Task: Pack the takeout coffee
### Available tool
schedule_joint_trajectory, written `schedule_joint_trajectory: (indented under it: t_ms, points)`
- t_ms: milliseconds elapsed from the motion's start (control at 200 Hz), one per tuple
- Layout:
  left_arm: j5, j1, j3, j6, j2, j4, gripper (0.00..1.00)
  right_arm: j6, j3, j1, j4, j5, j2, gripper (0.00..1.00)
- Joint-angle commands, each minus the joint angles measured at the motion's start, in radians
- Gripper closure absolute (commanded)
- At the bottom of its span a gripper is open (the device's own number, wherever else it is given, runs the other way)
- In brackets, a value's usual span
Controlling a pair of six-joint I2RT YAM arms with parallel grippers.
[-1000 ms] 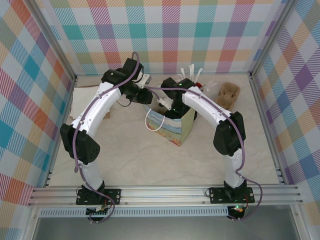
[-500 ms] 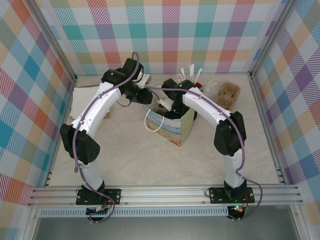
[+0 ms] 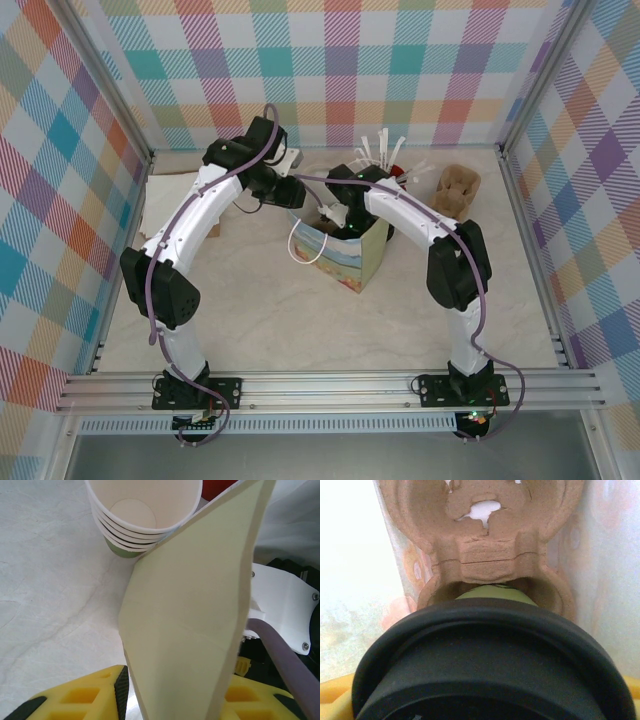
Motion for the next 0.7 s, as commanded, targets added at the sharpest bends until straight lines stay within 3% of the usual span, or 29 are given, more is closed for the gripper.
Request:
schedule_joint_trajectory:
  t_ms: [0, 695]
  points:
    - [-0.013, 0.013, 0.016, -0.012, 0.0, -0.012, 0.62, -0.023, 0.01, -0.006, -0.029, 0.002, 0.005, 0.17]
    - [-0.017, 0.014, 0.025, -0.013, 0.001, -0.017, 0.61, -0.031, 0.014, -0.007, -0.048, 0.041, 0.005, 0.17]
